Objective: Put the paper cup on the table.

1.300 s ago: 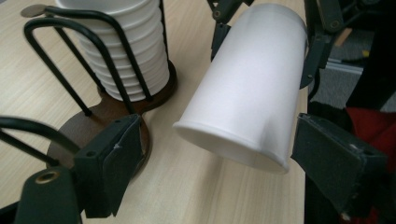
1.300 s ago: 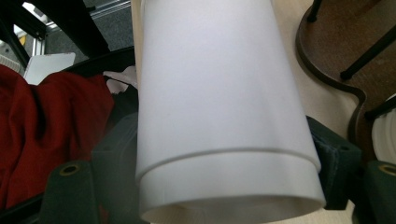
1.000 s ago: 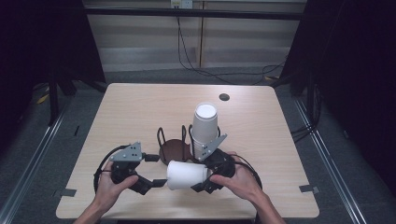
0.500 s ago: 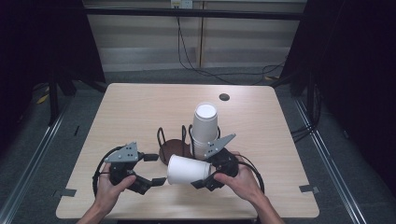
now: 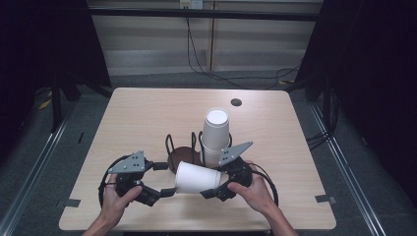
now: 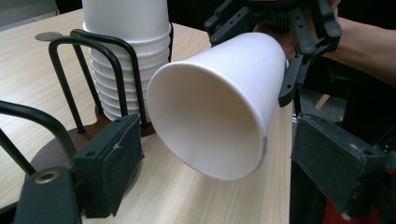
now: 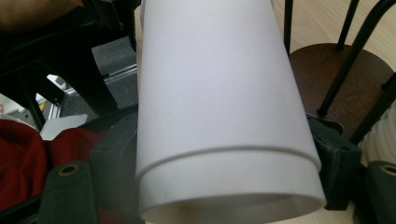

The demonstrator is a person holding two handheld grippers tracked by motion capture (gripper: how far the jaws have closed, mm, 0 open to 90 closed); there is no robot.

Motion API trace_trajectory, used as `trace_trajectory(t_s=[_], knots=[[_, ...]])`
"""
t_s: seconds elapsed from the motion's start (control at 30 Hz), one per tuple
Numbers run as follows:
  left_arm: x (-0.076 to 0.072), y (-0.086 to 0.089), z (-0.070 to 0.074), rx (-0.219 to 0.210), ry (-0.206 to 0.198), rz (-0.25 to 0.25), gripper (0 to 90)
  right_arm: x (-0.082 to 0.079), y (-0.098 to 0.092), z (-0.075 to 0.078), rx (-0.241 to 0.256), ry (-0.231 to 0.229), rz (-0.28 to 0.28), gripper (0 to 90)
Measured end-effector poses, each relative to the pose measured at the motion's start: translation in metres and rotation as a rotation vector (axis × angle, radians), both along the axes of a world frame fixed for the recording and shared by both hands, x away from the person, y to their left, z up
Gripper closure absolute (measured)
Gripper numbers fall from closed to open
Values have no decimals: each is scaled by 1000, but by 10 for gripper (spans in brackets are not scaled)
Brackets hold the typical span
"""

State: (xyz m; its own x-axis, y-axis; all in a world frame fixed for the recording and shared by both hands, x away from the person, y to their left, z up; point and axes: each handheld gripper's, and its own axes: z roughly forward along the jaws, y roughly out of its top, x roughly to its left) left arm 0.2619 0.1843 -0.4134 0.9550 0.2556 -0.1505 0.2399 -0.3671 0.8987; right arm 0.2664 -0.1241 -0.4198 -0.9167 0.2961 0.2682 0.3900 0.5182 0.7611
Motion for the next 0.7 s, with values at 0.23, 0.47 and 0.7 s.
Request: trace_trajectory(t_s=[0.23,0.47,0.7], knots=[[0,0,0,-22,-1,2,157,0,-4,3,44,2,7,235],[1,-2,-3,-26,9,4,157,2,-4,3,95,-9,18,235],[2,-2,-4,-39,16,10,156,3,-4,6,139,-9,29,236]])
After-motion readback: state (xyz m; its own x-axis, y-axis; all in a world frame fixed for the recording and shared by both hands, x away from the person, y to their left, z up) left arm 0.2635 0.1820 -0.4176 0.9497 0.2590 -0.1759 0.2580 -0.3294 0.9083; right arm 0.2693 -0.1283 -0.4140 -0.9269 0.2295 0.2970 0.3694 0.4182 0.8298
